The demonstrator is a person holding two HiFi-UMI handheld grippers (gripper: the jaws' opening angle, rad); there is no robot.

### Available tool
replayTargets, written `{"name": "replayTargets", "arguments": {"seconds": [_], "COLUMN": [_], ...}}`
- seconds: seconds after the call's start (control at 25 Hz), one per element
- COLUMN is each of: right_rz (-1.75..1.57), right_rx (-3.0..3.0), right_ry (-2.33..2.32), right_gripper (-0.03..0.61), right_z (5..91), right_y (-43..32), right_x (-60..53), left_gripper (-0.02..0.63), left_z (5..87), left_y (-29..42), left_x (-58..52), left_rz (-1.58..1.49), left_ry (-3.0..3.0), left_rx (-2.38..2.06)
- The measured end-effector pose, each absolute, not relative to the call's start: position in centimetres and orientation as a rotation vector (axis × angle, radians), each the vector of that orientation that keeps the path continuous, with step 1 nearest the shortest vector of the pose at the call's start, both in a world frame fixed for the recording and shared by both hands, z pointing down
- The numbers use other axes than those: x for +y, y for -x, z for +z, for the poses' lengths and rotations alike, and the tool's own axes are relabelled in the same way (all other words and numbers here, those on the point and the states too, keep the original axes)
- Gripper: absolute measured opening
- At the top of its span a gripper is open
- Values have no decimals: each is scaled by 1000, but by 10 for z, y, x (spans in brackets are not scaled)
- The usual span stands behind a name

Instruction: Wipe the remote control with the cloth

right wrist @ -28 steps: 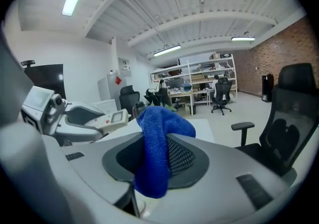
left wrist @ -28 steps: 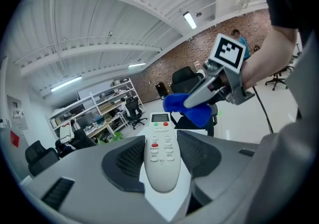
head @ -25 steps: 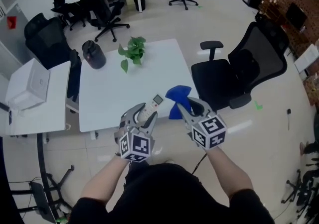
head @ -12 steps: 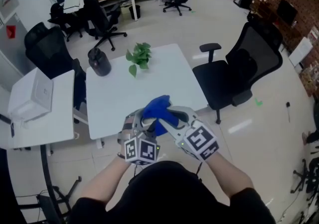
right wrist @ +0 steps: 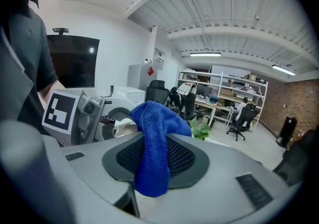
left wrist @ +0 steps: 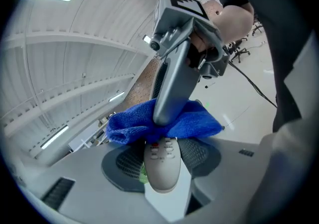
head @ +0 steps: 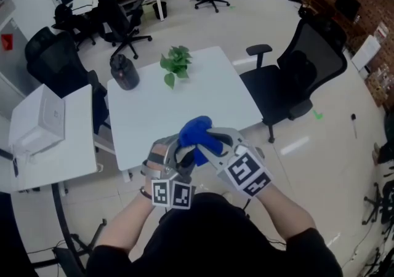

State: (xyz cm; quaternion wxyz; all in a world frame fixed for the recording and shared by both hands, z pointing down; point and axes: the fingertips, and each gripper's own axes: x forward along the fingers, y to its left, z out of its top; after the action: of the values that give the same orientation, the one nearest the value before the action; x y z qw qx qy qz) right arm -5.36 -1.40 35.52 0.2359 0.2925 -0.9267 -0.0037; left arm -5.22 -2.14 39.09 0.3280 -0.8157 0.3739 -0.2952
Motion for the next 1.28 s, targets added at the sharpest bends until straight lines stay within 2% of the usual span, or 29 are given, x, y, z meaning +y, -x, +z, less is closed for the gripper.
{"name": "replayTargets", "arguments": {"seconds": [0.36,0.76,1.28], "right_rz": [-11,-86,-38], "right_rx": [-2516,-2575,-2499], "right_ry": [-976,-631,-891], "right_gripper": [123,123,123], "right_z": [342,354,350], "right_y": [18,81,22], "right_x": [-30,27,-16], "left_gripper": [204,206,204], "left_z": [392,393,394], "left_y": [67,58,55], "left_x": [-9,-8,9], "left_rz": [-757,-755,-721], "left_ry": [2166,2173,2144], "left_rx": [1018,1026,978]}}
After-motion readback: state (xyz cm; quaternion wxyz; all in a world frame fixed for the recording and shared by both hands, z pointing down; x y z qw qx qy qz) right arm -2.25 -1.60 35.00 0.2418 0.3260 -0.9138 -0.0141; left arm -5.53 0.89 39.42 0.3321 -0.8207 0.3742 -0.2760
